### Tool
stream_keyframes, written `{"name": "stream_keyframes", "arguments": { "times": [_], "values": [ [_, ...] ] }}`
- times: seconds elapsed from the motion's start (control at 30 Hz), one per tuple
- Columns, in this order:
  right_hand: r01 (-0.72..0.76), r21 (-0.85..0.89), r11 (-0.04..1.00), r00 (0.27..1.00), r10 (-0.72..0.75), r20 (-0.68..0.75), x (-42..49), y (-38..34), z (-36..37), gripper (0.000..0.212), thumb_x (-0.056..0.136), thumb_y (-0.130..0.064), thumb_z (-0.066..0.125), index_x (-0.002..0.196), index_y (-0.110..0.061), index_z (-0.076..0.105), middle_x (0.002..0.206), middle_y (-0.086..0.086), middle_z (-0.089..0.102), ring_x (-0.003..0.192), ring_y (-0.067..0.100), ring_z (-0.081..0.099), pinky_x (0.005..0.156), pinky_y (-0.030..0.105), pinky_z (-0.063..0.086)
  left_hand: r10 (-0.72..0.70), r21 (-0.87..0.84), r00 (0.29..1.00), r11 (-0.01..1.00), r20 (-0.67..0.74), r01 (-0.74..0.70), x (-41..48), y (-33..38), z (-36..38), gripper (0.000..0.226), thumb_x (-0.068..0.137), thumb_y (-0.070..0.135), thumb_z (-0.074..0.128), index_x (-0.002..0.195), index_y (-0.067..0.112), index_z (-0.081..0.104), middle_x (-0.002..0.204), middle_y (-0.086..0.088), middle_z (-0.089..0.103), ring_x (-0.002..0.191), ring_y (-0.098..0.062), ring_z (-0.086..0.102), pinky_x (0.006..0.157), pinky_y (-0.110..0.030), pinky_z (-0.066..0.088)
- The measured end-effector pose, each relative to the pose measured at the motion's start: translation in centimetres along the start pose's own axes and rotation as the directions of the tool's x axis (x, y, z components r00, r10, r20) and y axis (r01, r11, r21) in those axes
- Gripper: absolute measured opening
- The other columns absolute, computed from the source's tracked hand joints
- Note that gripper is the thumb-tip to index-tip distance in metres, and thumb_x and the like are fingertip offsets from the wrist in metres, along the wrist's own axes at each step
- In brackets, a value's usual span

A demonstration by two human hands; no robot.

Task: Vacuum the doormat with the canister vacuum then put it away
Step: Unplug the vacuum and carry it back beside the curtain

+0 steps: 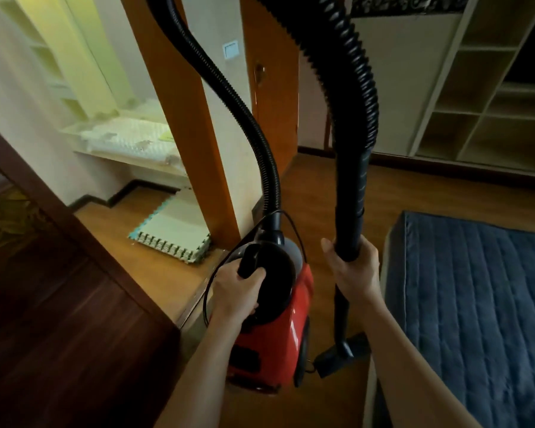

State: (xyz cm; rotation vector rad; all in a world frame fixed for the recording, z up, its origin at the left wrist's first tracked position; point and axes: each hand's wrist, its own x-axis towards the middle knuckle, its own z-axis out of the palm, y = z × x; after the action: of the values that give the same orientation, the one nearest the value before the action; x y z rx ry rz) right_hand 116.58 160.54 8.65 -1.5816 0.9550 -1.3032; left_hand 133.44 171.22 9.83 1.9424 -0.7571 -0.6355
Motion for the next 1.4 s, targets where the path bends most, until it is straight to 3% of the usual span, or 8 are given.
{"name": "stream_keyframes", "arguments": {
  "times": [0.2, 0.37, 0.47, 0.53, 0.63, 0.8, 1.2, 1.4],
  "values": [
    [-0.002, -0.025, 1.0, 0.997, 0.0, -0.082, 3.9, 2.4, -2.8, 0.027, 0.087, -0.004, 0.073, 0.072, 0.003, 0.053, 0.058, 0.008, 0.05, 0.048, 0.009, 0.045, 0.047, 0.018, 0.038, 0.014, -0.01, 0.999, 1.0, 0.052, -0.013, 3.2, 3.8, 4.7, 0.025, 0.084, 0.023, 0.065, 0.061, 0.016, 0.058, 0.046, -0.003, 0.053, 0.035, -0.018, 0.053, 0.04, -0.026, 0.042],
    [-0.035, -0.056, 0.998, 0.986, 0.025, -0.164, 7.1, 4.5, -3.9, 0.026, 0.086, -0.003, 0.075, 0.071, -0.004, 0.053, 0.058, 0.008, 0.052, 0.051, 0.012, 0.045, 0.049, 0.026, 0.04, 0.021, -0.021, 0.992, 1.0, 0.123, -0.019, 7.1, 5.5, 7.9, 0.018, 0.086, 0.022, 0.064, 0.07, 0.014, 0.062, 0.051, -0.003, 0.056, 0.037, -0.014, 0.053, 0.039, -0.023, 0.04],
    [-0.077, -0.067, 0.995, 0.978, 0.062, -0.199, 9.8, 6.5, -3.7, 0.026, 0.085, -0.003, 0.075, 0.071, -0.004, 0.053, 0.061, 0.014, 0.054, 0.053, 0.026, 0.046, 0.052, 0.037, 0.043, 0.012, -0.043, 0.986, 0.999, 0.167, -0.005, 10.6, 6.2, 10.0, 0.014, 0.086, 0.021, 0.065, 0.074, 0.014, 0.065, 0.049, -0.003, 0.056, 0.038, -0.016, 0.052, 0.04, -0.024, 0.04],
    [-0.101, -0.078, 0.992, 0.973, 0.083, -0.213, 12.2, 8.1, -3.3, 0.027, 0.085, -0.003, 0.075, 0.07, -0.007, 0.054, 0.061, 0.013, 0.055, 0.053, 0.026, 0.048, 0.052, 0.039, 0.044, 0.011, -0.049, 0.982, 0.999, 0.189, -0.002, 13.5, 6.7, 11.5, 0.012, 0.086, 0.02, 0.065, 0.076, 0.015, 0.065, 0.049, -0.003, 0.056, 0.038, -0.016, 0.052, 0.04, -0.024, 0.041],
    [-0.155, -0.109, 0.982, 0.962, 0.125, -0.244, 17.0, 10.2, -2.2, 0.027, 0.086, -0.008, 0.075, 0.069, -0.012, 0.054, 0.059, 0.005, 0.053, 0.05, 0.013, 0.047, 0.049, 0.033, 0.044, -0.012, -0.055, 0.971, 0.998, 0.239, 0.026, 19.0, 7.7, 13.8, 0.011, 0.086, 0.021, 0.064, 0.08, 0.013, 0.065, 0.054, -0.007, 0.058, 0.038, -0.017, 0.052, 0.04, -0.025, 0.043],
    [-0.24, -0.127, 0.962, 0.936, 0.195, -0.293, 26.5, 12.5, 0.4, 0.029, 0.087, -0.011, 0.075, 0.07, -0.018, 0.052, 0.057, -0.003, 0.051, 0.048, 0.007, 0.045, 0.046, 0.019, 0.04, -0.029, -0.068, 0.958, 0.996, 0.287, 0.05, 28.6, 10.0, 17.2, 0.013, 0.086, 0.019, 0.063, 0.081, 0.007, 0.065, 0.05, -0.005, 0.055, 0.036, -0.017, 0.05, 0.04, -0.024, 0.04],
    [-0.236, -0.177, 0.955, 0.895, 0.143, -0.423, 44.9, 16.6, 2.8, 0.027, 0.087, -0.015, 0.076, 0.071, -0.017, 0.054, 0.058, -0.004, 0.052, 0.047, 0.007, 0.047, 0.046, 0.019, 0.04, 0.157, 0.053, 0.908, 0.98, 0.389, -0.192, 46.8, 16.6, 23.0, 0.023, 0.084, 0.019, 0.065, 0.068, 0.004, 0.06, 0.052, -0.005, 0.056, 0.041, -0.023, 0.057, 0.039, -0.024, 0.04],
    [-0.244, -0.138, 0.96, 0.899, 0.17, -0.404, 51.7, 20.5, 1.5, 0.026, 0.089, -0.014, 0.075, 0.073, -0.016, 0.054, 0.061, -0.002, 0.053, 0.049, 0.008, 0.048, 0.047, 0.017, 0.043, 0.142, 0.058, 0.907, 0.982, 0.396, -0.179, 53.3, 19.5, 27.9, 0.02, 0.086, 0.019, 0.065, 0.075, 0.003, 0.063, 0.051, -0.006, 0.057, 0.038, -0.02, 0.056, 0.037, -0.023, 0.04]
  ]
}}
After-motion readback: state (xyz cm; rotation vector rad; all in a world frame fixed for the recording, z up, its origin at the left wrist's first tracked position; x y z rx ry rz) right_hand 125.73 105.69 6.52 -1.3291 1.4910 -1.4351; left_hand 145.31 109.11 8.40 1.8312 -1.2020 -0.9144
